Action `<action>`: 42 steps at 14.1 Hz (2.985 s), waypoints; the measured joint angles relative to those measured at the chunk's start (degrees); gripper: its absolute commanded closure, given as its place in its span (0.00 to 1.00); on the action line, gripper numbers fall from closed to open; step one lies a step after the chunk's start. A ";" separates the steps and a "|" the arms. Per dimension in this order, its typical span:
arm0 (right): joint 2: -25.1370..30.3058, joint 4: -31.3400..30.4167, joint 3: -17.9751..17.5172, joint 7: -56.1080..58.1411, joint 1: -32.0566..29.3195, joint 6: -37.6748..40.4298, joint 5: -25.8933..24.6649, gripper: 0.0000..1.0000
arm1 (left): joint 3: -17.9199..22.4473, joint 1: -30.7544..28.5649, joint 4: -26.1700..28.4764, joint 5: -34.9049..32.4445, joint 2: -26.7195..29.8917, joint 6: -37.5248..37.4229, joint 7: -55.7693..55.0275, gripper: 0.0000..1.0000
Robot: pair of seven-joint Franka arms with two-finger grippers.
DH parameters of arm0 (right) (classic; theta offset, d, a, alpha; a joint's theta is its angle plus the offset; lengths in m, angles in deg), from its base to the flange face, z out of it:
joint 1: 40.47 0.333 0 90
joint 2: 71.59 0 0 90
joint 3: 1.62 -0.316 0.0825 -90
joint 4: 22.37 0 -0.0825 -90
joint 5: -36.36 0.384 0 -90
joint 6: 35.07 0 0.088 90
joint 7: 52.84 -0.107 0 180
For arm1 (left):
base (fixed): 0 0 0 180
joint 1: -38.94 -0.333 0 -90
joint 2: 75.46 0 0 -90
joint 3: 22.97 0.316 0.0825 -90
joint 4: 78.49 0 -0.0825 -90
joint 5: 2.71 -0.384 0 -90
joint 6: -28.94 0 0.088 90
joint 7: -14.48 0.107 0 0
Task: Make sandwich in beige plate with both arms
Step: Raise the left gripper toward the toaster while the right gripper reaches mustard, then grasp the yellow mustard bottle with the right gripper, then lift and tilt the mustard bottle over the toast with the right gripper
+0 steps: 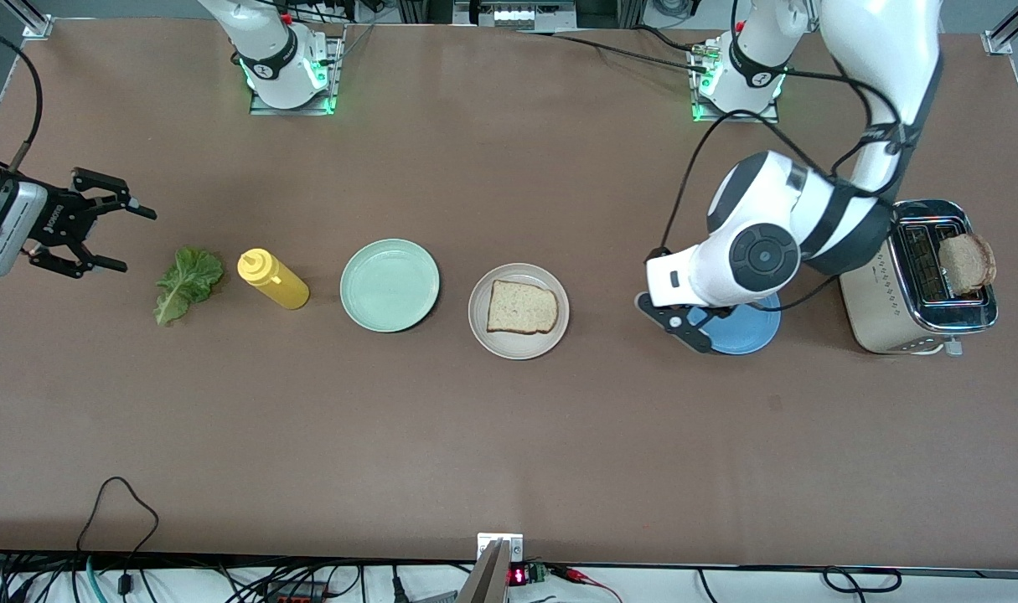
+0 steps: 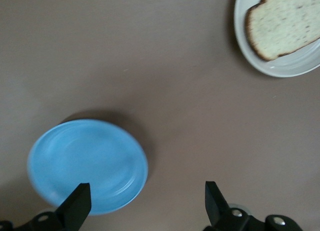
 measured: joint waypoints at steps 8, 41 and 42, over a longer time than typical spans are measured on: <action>-12.95 -6.48 0.04 41.95 -5.89 -0.72 20.68 0.00 | 1.42 -7.18 -18.53 -3.06 3.12 -16.16 -0.35 0.00; -35.18 2.22 -1.82 67.86 4.86 0.15 35.60 0.85 | 18.18 -1.31 5.20 5.67 25.04 -2.94 -7.83 0.00; -33.44 2.84 -1.82 64.40 7.28 -3.37 35.60 0.85 | 18.17 -1.30 5.20 5.67 25.04 -2.94 -7.83 0.00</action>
